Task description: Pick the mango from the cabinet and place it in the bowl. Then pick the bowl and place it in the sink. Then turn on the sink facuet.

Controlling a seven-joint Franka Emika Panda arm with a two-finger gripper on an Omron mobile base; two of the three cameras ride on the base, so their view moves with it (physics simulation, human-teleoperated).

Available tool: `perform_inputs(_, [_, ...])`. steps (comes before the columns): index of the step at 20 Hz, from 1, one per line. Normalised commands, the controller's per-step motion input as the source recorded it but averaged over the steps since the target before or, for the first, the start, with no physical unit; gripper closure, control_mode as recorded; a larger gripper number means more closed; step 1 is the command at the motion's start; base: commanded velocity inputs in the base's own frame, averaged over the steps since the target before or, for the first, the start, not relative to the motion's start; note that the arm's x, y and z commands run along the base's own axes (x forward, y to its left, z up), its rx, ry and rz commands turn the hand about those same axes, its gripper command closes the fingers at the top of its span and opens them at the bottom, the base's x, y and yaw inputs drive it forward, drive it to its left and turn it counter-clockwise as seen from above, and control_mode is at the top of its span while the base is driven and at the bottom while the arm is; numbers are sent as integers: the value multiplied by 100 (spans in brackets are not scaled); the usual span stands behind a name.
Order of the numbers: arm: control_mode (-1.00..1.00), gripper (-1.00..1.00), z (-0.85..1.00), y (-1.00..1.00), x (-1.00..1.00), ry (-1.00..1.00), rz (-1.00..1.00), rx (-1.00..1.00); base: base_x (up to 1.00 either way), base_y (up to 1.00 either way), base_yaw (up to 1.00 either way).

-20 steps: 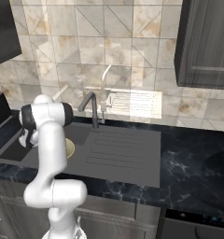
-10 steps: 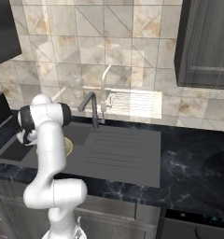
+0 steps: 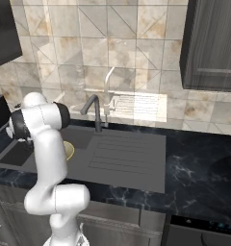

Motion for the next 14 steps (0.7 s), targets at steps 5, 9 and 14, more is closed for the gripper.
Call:
perform_inputs(5, [-100,-100,100,-11,-44,0,-8,5,0,0,0])
perform_inputs(9, [-100,-100,100,-24,-52,0,-9,7,0,0,0])
perform_inputs(14, [-100,-100,98,-37,-59,0,-13,9,0,0,0])
